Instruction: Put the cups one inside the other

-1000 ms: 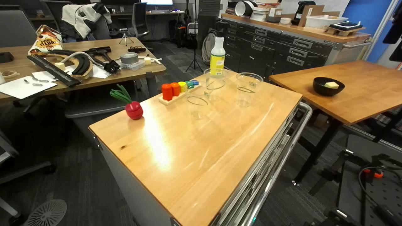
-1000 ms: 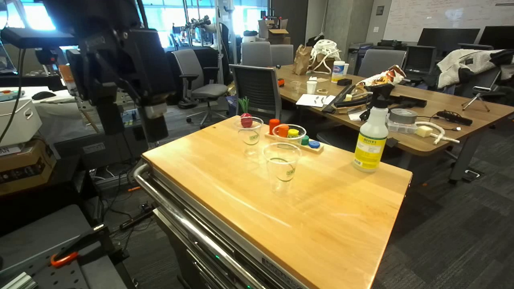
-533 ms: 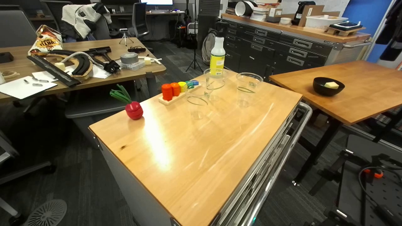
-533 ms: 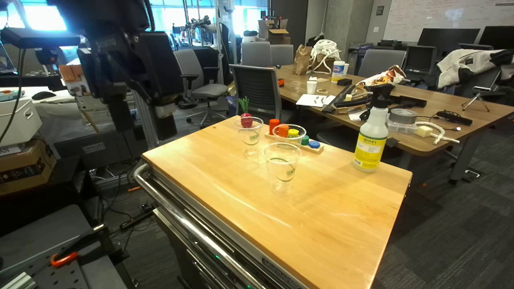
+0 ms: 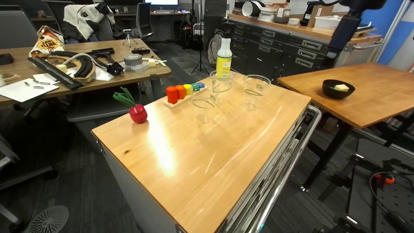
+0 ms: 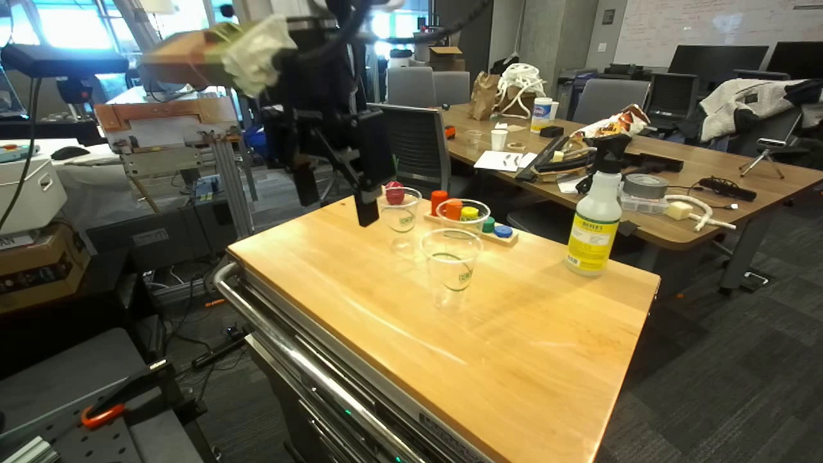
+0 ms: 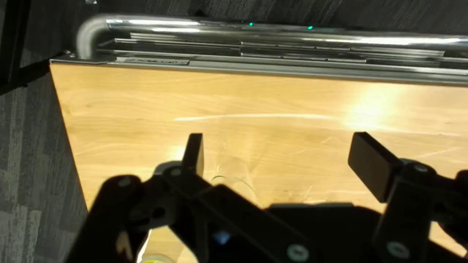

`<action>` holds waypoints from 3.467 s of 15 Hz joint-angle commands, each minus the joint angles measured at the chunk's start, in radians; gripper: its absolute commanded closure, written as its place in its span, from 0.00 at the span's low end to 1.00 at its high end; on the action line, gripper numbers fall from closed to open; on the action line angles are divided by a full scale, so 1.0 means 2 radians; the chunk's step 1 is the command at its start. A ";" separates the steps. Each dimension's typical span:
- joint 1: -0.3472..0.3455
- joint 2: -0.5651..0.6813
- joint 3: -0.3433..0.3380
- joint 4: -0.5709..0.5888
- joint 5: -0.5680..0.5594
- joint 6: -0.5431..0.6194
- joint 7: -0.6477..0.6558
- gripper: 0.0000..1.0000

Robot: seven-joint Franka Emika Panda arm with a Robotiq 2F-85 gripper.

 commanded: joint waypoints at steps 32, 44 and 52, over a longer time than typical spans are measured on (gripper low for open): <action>-0.075 0.381 0.015 0.272 0.165 0.042 -0.030 0.96; -0.044 0.282 0.010 0.293 0.171 -0.050 0.063 0.99; 0.003 0.322 0.025 0.405 0.108 -0.062 0.153 0.99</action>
